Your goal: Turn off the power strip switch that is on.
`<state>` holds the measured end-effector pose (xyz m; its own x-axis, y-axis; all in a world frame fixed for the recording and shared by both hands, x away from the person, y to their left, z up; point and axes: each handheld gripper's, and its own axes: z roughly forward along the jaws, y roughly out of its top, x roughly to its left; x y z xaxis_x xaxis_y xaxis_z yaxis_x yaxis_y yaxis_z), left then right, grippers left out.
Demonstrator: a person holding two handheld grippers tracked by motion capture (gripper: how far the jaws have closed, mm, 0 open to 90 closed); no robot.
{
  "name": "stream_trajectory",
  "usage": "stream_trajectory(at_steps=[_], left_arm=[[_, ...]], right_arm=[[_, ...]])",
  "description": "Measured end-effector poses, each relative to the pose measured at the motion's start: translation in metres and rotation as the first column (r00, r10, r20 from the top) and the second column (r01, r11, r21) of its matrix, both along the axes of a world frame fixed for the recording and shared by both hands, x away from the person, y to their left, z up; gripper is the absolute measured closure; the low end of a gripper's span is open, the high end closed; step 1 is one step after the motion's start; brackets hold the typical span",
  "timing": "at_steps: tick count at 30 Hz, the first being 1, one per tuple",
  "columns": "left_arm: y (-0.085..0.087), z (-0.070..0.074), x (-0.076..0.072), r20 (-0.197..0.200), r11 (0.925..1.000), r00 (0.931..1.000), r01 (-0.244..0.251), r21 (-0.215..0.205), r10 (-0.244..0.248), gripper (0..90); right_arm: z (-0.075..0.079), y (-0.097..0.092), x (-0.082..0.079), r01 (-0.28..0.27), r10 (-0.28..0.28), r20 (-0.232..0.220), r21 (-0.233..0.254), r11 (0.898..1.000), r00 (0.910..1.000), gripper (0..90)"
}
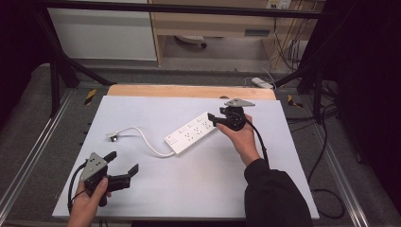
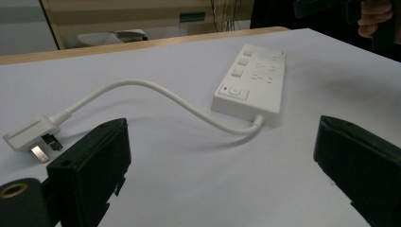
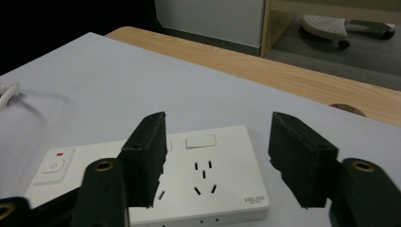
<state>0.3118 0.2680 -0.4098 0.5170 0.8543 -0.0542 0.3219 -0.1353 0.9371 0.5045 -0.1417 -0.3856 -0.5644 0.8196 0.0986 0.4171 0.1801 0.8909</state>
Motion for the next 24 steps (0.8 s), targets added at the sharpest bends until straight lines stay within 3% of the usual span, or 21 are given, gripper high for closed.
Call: stream_trajectory(at_steps=[7,12,24], left_arm=[[0.001,0.0,0.0,0.001,1.0,1.0,-0.005,0.003,0.005,4.9],[0.001,0.0,0.0,-0.001,1.0,1.0,-0.005,0.006,0.005,4.9],[0.0,-0.001,-0.001,-0.006,1.0,1.0,-0.003,0.003,0.003,4.7]], right_arm=[[0.009,-0.008,-0.004,0.003,-0.002,-0.023,0.012,1.0,0.9997,14.5],[0.018,-0.016,-0.011,-0.002,0.002,-0.006,0.014,1.0,1.0,6.5],[0.044,-0.04,-0.034,-0.008,0.005,0.043,0.052,0.999,0.999,5.5]])
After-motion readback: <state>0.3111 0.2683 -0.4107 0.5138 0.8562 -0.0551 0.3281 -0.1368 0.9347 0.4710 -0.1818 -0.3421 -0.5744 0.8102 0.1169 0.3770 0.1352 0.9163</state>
